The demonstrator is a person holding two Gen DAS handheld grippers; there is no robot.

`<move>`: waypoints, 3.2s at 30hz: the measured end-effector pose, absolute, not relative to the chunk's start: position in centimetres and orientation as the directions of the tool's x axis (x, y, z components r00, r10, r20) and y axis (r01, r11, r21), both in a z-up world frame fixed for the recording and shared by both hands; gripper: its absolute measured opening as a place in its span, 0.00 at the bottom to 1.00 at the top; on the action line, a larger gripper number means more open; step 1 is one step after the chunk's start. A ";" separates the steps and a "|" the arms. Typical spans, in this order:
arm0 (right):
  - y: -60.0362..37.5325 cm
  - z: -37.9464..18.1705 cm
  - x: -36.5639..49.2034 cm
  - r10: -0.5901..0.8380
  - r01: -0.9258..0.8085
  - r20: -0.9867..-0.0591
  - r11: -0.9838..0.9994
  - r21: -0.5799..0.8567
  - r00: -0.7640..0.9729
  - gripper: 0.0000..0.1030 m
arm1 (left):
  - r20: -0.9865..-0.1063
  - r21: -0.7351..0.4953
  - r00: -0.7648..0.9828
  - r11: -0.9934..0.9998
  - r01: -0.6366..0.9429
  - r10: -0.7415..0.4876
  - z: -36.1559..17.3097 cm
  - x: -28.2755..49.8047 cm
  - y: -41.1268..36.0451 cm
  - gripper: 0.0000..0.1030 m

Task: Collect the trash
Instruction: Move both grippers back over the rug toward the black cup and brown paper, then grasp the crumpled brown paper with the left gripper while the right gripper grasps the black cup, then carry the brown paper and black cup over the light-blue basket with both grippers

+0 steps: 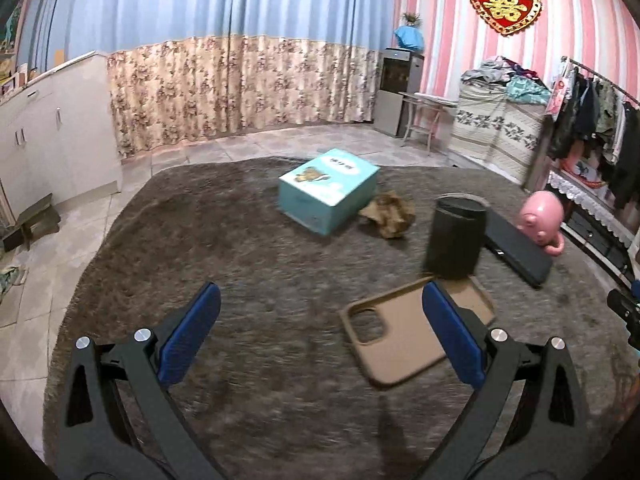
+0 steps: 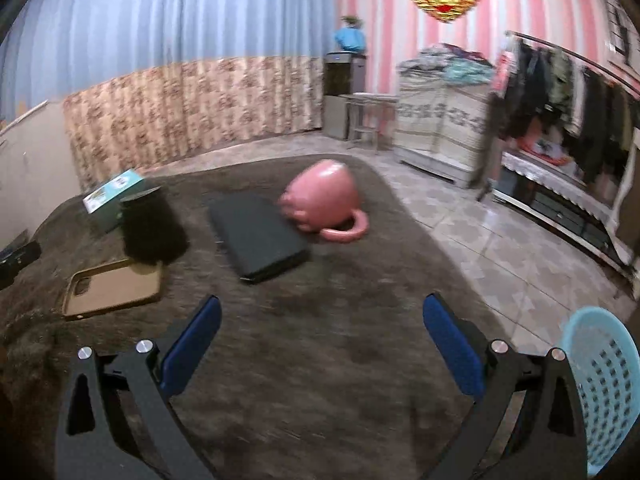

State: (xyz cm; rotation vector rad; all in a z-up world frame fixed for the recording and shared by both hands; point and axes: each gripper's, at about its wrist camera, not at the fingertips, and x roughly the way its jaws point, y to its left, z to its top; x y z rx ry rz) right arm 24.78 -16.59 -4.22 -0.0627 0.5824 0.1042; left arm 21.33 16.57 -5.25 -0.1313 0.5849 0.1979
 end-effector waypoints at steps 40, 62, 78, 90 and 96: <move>-14.4 -0.5 30.3 0.261 -0.281 -0.510 0.959 0.039 0.819 0.64 | -0.637 -0.065 0.770 0.994 -0.090 0.028 -4.7 33.4 12.3 0.66; -26.1 -1.6 23.7 0.105 -0.092 -0.524 0.994 0.051 0.845 0.64 | -0.691 -0.035 0.722 0.997 -0.065 0.022 -5.6 35.5 7.7 0.23; -37.1 0.4 15.4 -0.099 0.155 -0.475 0.985 0.079 0.874 0.64 | -0.592 -0.081 0.762 0.960 0.268 -0.263 -2.0 23.6 -9.9 0.23; -46.7 0.1 11.1 -0.250 0.341 -0.468 0.932 0.119 0.848 0.64 | -0.584 -0.080 0.692 0.879 0.470 -0.424 -3.0 20.4 -20.9 0.23; -49.9 -0.3 10.2 -0.301 0.397 -0.471 0.910 0.117 0.829 0.64 | -0.553 -0.076 0.657 0.816 0.573 -0.513 -2.4 19.7 -26.5 0.23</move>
